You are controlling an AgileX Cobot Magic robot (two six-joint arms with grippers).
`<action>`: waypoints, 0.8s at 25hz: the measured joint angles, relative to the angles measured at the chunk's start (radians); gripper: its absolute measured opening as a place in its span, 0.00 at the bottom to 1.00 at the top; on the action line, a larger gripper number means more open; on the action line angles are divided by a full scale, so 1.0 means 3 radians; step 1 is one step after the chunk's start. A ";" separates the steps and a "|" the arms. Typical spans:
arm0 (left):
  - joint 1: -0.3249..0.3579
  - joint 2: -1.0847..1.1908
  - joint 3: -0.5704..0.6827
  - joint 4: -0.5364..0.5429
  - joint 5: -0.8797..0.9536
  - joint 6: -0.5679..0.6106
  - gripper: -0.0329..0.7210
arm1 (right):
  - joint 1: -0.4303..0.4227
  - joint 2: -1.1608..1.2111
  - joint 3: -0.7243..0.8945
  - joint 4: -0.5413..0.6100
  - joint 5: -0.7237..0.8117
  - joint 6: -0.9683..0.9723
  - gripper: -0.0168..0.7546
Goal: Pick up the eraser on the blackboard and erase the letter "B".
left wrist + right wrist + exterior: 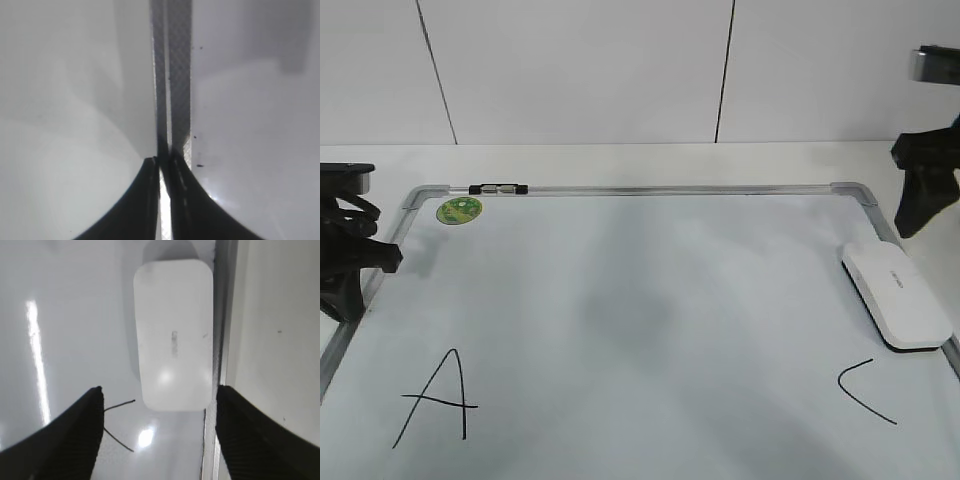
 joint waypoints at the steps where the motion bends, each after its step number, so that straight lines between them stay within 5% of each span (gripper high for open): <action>1: 0.0000 0.0000 0.0000 0.0000 0.0000 0.0000 0.08 | 0.0000 -0.0127 0.0108 0.0000 0.0008 0.0000 0.72; 12: 0.0000 0.0005 0.0000 0.0000 0.0000 0.0029 0.12 | 0.0000 -0.1175 0.0556 -0.0012 0.0028 0.0006 0.72; 20: 0.0000 0.0005 0.0000 0.0032 0.0083 0.0067 0.54 | 0.0000 -0.1865 0.0848 -0.0012 0.0055 0.0076 0.71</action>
